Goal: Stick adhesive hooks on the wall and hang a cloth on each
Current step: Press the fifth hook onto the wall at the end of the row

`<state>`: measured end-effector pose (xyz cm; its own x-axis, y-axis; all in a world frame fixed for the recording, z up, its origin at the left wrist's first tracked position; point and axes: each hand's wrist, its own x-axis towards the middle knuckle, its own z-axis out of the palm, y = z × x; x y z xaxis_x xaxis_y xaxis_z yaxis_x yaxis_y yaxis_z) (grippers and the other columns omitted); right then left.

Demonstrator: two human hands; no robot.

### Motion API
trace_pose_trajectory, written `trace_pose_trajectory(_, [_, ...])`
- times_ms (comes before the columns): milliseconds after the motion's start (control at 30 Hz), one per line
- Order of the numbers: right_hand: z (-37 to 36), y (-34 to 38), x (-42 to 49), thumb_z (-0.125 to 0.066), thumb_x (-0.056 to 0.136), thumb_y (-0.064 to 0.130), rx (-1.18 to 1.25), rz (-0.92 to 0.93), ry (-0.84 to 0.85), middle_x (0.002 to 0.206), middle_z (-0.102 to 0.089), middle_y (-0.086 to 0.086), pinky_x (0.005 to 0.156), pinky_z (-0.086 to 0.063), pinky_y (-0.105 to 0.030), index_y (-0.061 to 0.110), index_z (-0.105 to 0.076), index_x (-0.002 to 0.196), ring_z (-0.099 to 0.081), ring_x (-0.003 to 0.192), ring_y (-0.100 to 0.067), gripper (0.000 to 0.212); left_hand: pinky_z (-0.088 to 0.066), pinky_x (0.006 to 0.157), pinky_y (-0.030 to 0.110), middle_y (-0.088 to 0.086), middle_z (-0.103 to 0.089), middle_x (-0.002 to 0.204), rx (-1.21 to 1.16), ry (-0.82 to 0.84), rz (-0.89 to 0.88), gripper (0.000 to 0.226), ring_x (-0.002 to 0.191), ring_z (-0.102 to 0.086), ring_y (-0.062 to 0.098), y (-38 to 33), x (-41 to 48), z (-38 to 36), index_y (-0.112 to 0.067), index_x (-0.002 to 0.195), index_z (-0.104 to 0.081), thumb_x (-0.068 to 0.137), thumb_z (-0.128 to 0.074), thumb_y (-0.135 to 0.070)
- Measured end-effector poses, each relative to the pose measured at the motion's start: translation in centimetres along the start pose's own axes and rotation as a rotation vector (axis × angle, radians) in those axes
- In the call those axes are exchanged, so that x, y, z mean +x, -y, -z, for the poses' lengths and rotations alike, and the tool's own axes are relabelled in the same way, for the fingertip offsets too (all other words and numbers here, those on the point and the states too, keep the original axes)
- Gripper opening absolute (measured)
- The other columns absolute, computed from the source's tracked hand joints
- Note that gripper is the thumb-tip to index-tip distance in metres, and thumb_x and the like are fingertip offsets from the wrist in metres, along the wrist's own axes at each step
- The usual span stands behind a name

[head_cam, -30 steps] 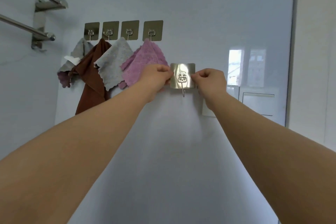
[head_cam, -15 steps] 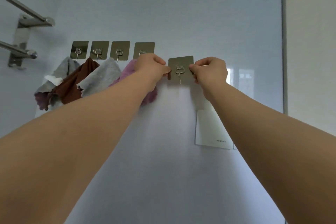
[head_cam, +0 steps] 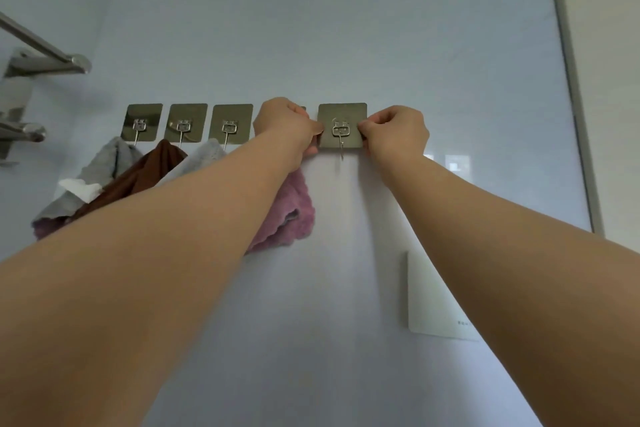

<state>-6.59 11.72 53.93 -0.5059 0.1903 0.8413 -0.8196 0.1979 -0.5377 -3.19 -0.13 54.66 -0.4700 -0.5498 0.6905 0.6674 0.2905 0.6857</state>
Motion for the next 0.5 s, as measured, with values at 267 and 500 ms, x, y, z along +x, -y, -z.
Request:
trace_pose_trajectory(267, [-1.1,-0.1,0.5,-0.056,0.083,0.012,-0.131,0.037,-0.068,0.087,-0.059,0.0,0.071,-0.044,-0.027,0.011,-0.066,0.094,-0.055,0.084,-0.019,0.015,-0.059,0.076,0.042,-0.003,-0.052,0.062,0.125,-0.037,-0.098,0.035,0.059,-0.058,0.022,0.8,1.8,-0.5,-0.018,0.058,-0.045,0.074,-0.071,0.001])
trace_pose_trajectory(500, [-1.3,0.2,0.7,-0.055,0.083,0.011,-0.184,0.048,-0.08,0.09,-0.058,-0.001,0.07,-0.039,-0.025,0.01,-0.065,0.097,-0.052,0.084,-0.018,0.017,-0.058,0.075,0.043,-0.001,-0.053,0.048,0.147,-0.047,-0.149,0.036,0.082,-0.069,0.029,0.9,2.2,-0.6,-0.018,0.055,-0.046,0.071,-0.07,0.003])
